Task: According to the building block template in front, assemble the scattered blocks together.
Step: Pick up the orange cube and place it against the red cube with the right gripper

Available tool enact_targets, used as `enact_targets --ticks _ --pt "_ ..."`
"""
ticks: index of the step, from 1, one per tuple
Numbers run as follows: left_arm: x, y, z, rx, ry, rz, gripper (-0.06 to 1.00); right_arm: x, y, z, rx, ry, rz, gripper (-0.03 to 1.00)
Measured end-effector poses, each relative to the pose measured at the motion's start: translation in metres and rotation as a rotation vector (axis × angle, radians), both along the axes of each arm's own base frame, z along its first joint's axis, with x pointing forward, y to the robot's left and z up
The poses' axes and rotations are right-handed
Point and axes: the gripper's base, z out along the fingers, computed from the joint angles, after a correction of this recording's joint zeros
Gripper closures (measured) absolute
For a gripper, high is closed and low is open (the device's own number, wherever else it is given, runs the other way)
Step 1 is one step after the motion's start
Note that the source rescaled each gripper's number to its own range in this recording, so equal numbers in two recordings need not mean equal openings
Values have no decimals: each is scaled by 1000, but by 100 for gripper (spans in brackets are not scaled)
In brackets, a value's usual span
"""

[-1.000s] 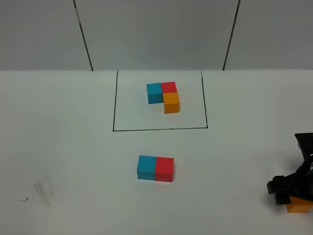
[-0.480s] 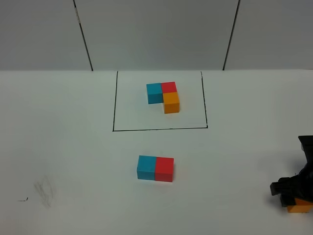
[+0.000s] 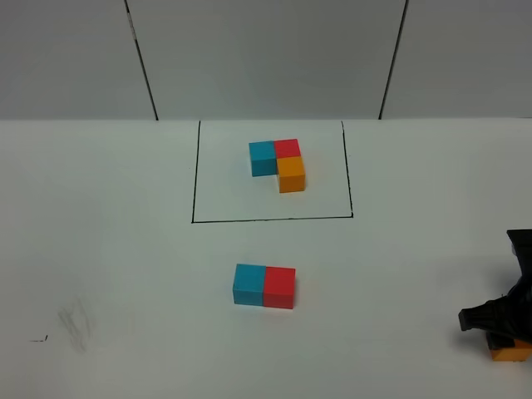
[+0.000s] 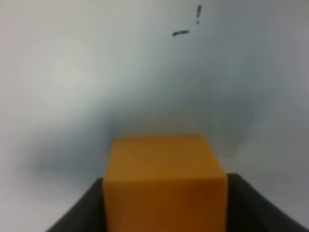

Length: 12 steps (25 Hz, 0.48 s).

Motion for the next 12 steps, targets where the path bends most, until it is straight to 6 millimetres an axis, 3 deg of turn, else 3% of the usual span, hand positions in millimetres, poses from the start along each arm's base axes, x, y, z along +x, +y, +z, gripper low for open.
enact_targets --ticks 1,2,12 --pt "0 0 0 0 0 0 10 0 0 0 0 -1 0 96" --pt "0 0 0 0 0 0 10 0 0 0 0 -1 0 97" --pt "0 0 0 0 0 0 10 0 0 0 1 -4 0 97"
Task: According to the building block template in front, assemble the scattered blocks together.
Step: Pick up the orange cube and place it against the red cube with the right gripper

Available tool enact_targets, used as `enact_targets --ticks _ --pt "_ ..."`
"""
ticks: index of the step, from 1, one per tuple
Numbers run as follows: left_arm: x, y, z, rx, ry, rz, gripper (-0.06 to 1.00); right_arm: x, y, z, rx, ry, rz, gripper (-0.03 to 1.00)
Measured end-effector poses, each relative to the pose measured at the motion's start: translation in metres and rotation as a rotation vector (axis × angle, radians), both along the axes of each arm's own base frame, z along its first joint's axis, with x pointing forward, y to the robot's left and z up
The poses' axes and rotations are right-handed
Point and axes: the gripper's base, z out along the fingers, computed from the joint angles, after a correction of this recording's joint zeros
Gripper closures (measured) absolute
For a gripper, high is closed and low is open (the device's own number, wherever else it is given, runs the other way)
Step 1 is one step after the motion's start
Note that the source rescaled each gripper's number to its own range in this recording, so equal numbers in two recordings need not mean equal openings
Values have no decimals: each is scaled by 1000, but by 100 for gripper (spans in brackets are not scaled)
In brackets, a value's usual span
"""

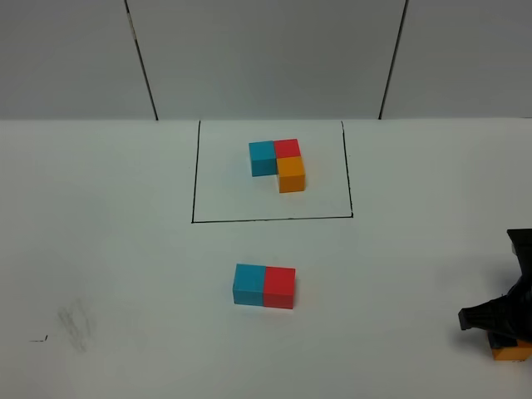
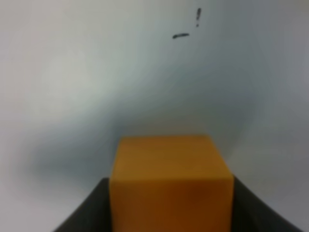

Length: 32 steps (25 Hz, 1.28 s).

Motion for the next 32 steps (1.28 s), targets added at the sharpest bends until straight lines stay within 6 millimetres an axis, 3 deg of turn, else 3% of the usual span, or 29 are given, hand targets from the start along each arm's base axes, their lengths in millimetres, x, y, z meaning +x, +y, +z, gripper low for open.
enact_targets --ticks 10,20,26,32 --pt "0 0 0 -1 0 0 10 1 0 1 4 -19 0 97" --pt "0 0 0 -1 0 0 10 -15 3 35 44 -22 -46 97" --pt "0 0 0 -1 0 0 10 -29 26 49 81 18 0 97" --pt "0 0 0 -1 0 0 10 -28 54 59 136 11 12 97"
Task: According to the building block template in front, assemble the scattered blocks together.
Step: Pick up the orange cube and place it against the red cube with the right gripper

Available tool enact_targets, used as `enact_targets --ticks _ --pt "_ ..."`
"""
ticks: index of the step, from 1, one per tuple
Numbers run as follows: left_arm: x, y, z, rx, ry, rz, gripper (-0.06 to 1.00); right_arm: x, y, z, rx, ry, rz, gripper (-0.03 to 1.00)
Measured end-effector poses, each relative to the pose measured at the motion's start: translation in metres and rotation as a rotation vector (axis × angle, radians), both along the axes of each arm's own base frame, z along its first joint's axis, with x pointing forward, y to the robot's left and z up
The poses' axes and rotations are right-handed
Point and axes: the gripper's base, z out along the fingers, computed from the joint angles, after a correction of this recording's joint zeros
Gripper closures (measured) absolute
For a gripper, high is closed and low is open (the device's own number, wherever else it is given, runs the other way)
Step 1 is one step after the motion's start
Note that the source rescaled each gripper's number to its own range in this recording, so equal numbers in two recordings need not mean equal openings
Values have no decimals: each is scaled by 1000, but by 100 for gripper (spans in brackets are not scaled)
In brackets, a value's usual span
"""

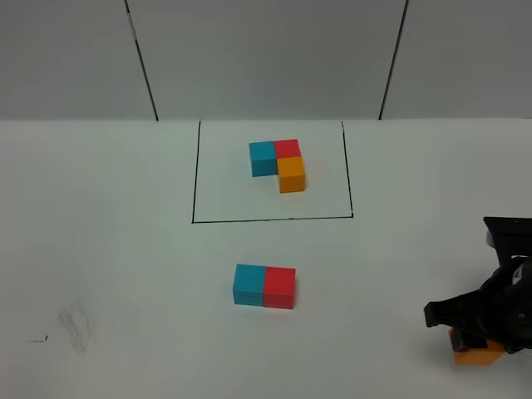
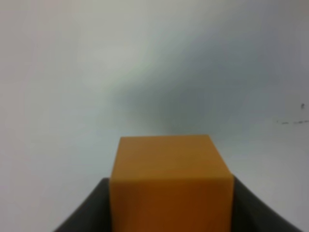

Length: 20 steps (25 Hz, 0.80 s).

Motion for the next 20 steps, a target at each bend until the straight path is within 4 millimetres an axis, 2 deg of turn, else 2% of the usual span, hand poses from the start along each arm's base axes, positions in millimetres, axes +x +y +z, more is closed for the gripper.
enact_targets --ticks 12,20 --pt "0 0 0 0 0 0 10 -7 36 4 47 -48 25 97" --pt "0 0 0 0 0 0 10 -4 64 23 76 -115 99 97"
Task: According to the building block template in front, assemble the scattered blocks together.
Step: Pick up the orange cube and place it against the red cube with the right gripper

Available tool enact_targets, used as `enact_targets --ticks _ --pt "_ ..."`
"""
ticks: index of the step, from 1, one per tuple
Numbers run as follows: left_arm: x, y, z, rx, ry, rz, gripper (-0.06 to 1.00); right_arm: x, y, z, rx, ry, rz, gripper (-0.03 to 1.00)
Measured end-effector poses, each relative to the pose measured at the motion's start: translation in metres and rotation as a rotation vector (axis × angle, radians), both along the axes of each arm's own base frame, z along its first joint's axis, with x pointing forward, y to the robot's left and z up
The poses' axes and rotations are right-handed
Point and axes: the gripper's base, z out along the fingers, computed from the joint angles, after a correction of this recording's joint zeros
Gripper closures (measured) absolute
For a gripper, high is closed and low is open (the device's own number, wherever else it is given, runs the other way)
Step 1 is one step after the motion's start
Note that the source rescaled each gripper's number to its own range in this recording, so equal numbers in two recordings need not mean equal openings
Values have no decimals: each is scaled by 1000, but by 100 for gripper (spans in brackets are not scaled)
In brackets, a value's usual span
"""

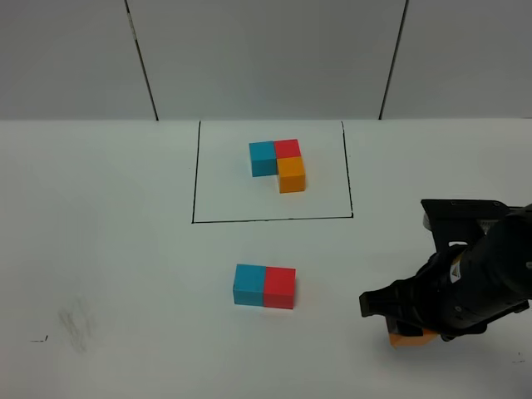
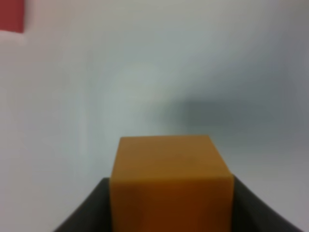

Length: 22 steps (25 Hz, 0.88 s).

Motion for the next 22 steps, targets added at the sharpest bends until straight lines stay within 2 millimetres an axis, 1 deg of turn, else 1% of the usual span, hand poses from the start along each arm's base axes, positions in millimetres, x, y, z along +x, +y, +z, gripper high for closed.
enact_targets --ticks 7,13,16,22 --pt "0 0 0 1 0 0 10 -5 16 9 -20 -14 58 97" --pt "0 0 0 1 0 0 10 -2 23 32 -88 -20 112 97" --pt "0 0 0 1 0 0 10 -8 34 39 -101 -32 147 97" --pt "0 0 0 1 0 0 10 -24 53 39 -98 -27 172 97"
